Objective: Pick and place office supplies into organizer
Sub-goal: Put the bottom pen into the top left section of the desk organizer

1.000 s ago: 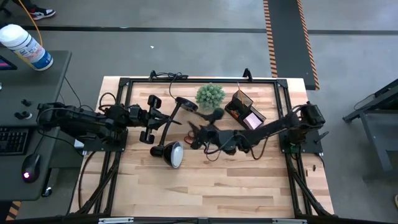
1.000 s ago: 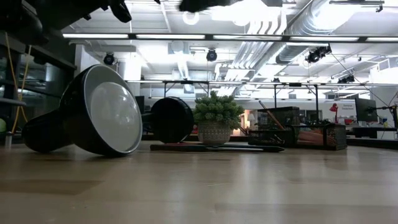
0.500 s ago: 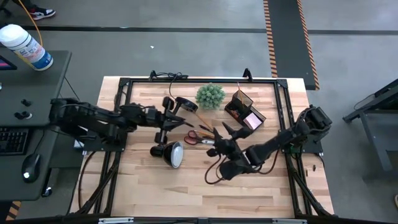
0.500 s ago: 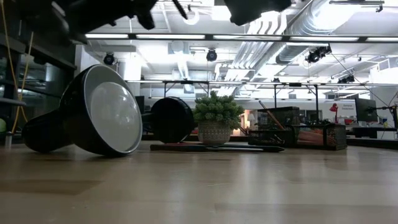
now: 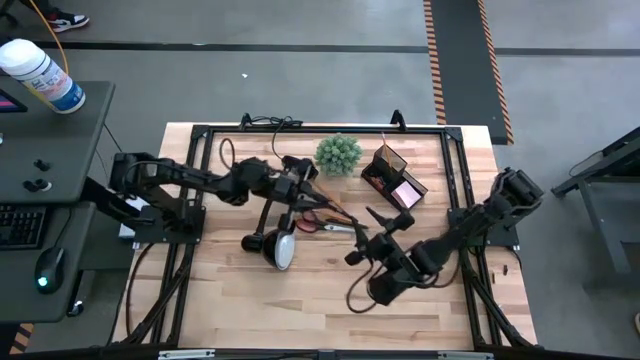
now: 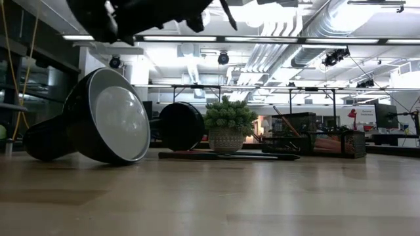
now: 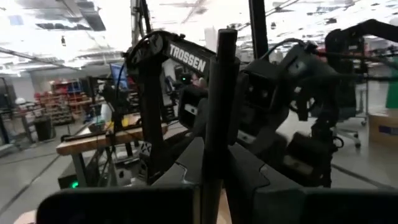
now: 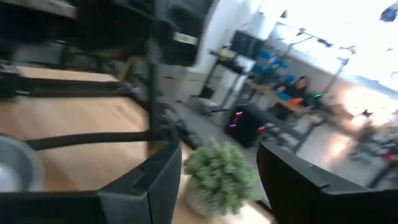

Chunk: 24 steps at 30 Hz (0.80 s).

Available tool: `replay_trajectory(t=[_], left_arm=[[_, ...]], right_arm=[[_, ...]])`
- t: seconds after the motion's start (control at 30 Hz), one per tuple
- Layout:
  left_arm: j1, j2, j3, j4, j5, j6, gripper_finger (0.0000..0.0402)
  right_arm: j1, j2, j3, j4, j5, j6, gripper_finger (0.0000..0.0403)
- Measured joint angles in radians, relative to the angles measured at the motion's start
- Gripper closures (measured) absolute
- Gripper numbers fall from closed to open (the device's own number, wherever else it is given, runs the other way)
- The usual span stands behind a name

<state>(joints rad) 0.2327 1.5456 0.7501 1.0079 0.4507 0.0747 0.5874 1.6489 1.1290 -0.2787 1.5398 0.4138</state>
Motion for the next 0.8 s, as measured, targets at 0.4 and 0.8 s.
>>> replay_trajectory(t=[0.4,0.8], left_arm=[[0.038,0.077,0.102,0.001,0.107,-0.019,0.0383],[0.066,0.077,0.102,-0.016,0.129,0.031,0.0383]], right_arm=[[-0.036,-0.075,0.000,-0.040,-0.160,0.001,0.0205],[-0.128,-0.218,0.002,-0.021,-0.399,-0.174,0.0235]])
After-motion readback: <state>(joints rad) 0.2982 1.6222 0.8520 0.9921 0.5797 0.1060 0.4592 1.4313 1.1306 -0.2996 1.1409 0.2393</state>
